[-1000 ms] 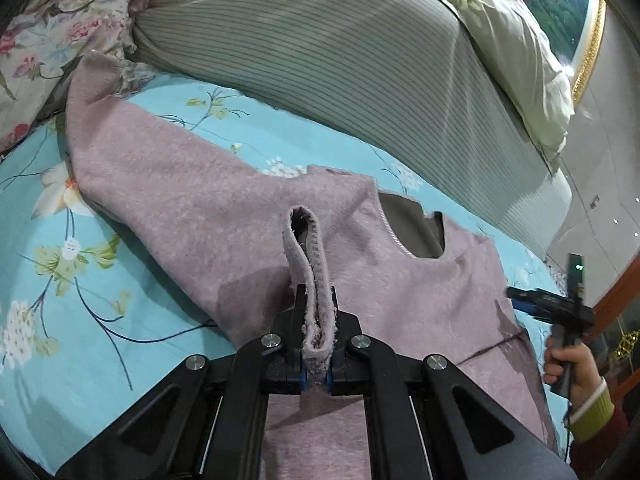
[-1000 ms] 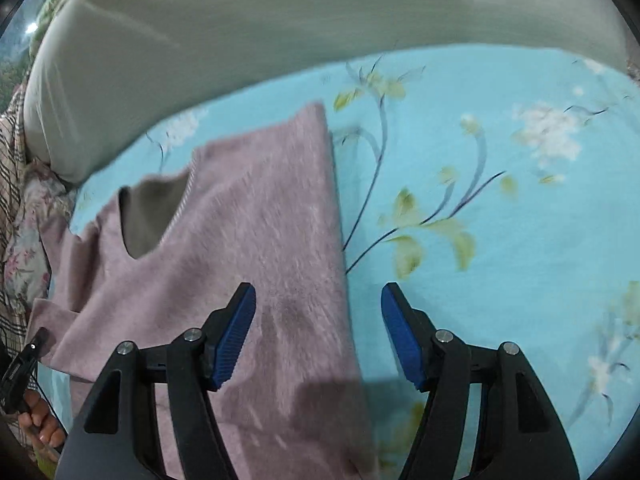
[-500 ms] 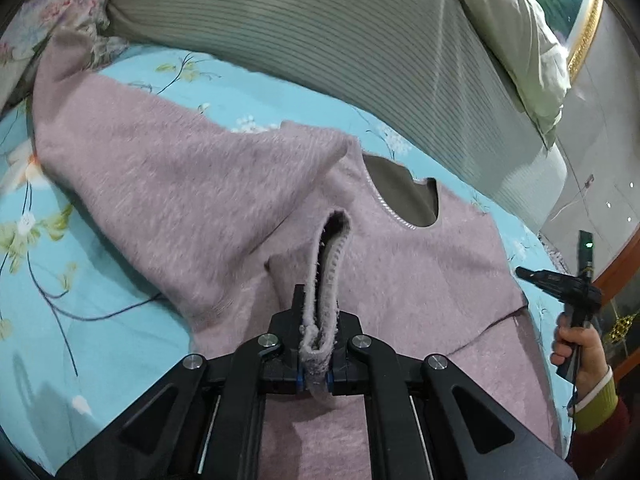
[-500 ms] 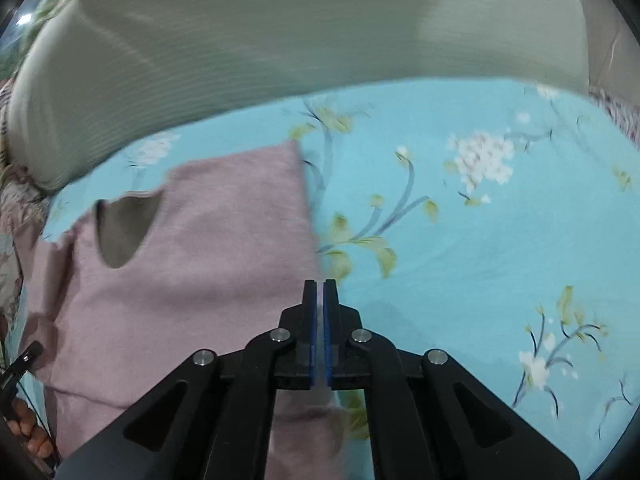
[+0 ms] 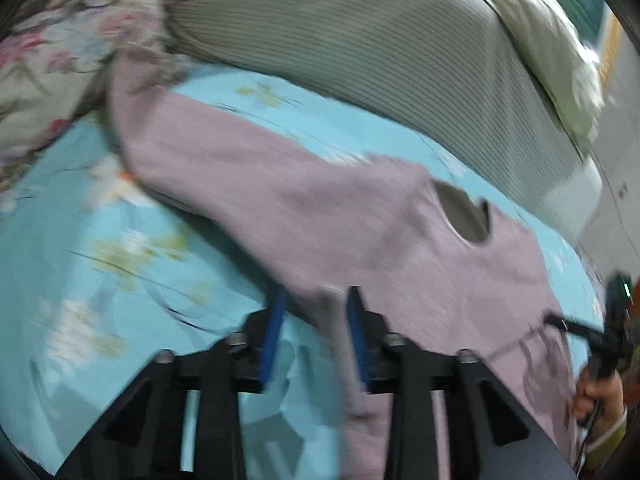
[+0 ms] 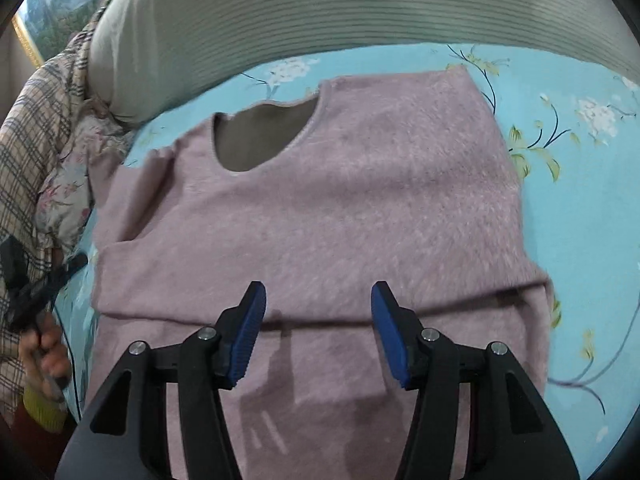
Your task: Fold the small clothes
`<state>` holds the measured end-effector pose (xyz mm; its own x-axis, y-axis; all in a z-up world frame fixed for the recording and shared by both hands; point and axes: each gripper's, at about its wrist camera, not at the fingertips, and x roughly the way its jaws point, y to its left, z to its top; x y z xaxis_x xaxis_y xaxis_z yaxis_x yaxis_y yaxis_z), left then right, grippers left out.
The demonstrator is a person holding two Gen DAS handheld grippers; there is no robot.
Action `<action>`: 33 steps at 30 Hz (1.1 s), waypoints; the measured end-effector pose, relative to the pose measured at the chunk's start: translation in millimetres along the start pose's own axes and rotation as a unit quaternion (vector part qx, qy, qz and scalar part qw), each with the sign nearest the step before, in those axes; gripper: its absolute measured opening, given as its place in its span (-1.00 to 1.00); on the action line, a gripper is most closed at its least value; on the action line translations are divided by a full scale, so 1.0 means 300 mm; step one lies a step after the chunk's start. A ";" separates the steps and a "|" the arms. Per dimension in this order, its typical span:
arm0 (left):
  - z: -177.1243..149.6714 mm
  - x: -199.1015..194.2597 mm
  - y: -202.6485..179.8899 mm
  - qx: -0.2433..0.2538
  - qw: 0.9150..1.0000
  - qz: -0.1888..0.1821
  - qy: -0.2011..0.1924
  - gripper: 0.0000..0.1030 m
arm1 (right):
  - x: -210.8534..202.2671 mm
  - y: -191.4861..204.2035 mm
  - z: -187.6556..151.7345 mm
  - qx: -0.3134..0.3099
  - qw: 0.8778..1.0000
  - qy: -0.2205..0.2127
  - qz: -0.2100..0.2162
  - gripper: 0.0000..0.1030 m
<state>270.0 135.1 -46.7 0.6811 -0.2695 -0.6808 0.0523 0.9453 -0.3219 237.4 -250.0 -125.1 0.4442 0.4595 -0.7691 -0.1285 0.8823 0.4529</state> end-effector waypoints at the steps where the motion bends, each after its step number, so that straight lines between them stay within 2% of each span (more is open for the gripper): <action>1: 0.025 -0.008 0.039 -0.012 1.000 0.009 -0.006 -0.14 | -0.004 0.024 -0.011 -0.002 1.000 -0.001 0.003 0.09; 2: 0.055 -0.014 0.082 -0.024 0.999 0.021 -0.012 -0.10 | -0.015 0.038 -0.022 -0.005 1.000 -0.002 0.008 0.09; 4: 0.122 -0.016 0.169 -0.050 0.997 0.057 -0.026 0.23 | -0.030 0.078 -0.035 -0.009 1.000 -0.001 0.012 0.09; 7: 0.220 0.008 0.292 -0.099 0.991 0.087 -0.039 0.32 | -0.049 0.134 -0.055 -0.017 1.000 -0.002 0.025 0.09; 11: 0.354 0.097 0.463 -0.174 0.979 0.098 -0.034 0.39 | -0.062 0.187 -0.069 -0.023 0.999 -0.002 0.039 0.09; 15: 0.465 0.205 0.568 -0.204 0.971 0.121 -0.032 0.47 | -0.059 0.204 -0.084 -0.019 0.999 0.003 0.039 0.09; 18: 0.519 0.279 0.644 -0.218 0.963 0.156 -0.028 0.47 | -0.044 0.197 -0.101 -0.011 0.999 0.014 0.036 0.09; 20: 0.543 0.313 0.680 -0.226 0.959 0.168 -0.030 0.38 | -0.034 0.188 -0.111 -0.006 0.999 0.022 0.035 0.09; 21: 0.552 0.321 0.690 -0.226 0.959 0.168 -0.034 0.13 | -0.031 0.187 -0.119 -0.005 0.999 0.025 0.033 0.09; 22: 0.565 0.323 0.695 -0.221 0.961 0.163 -0.039 -0.45 | -0.028 0.183 -0.126 -0.003 0.999 0.027 0.032 0.09; 23: 0.572 0.325 0.691 -0.215 0.964 0.150 -0.038 -0.75 | -0.027 0.180 -0.132 -0.001 0.999 0.029 0.032 0.09; 24: 0.579 0.320 0.687 -0.210 0.968 0.133 -0.038 -0.91 | -0.028 0.176 -0.137 0.001 0.999 0.029 0.033 0.09; 28: 0.579 0.221 0.580 -0.164 0.976 0.118 -0.080 -0.94 | -0.040 0.164 -0.156 0.016 0.999 0.023 0.043 0.09; 33: 0.538 0.089 0.413 -0.120 0.985 0.068 -0.108 -0.94 | -0.086 0.169 -0.171 0.021 0.998 0.008 0.053 0.09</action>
<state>412.7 274.5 1.5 0.8113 -0.0740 -0.5799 -0.2053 0.8927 -0.4012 174.0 -211.9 -105.5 0.4156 0.5513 -0.7234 -0.1354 0.8240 0.5501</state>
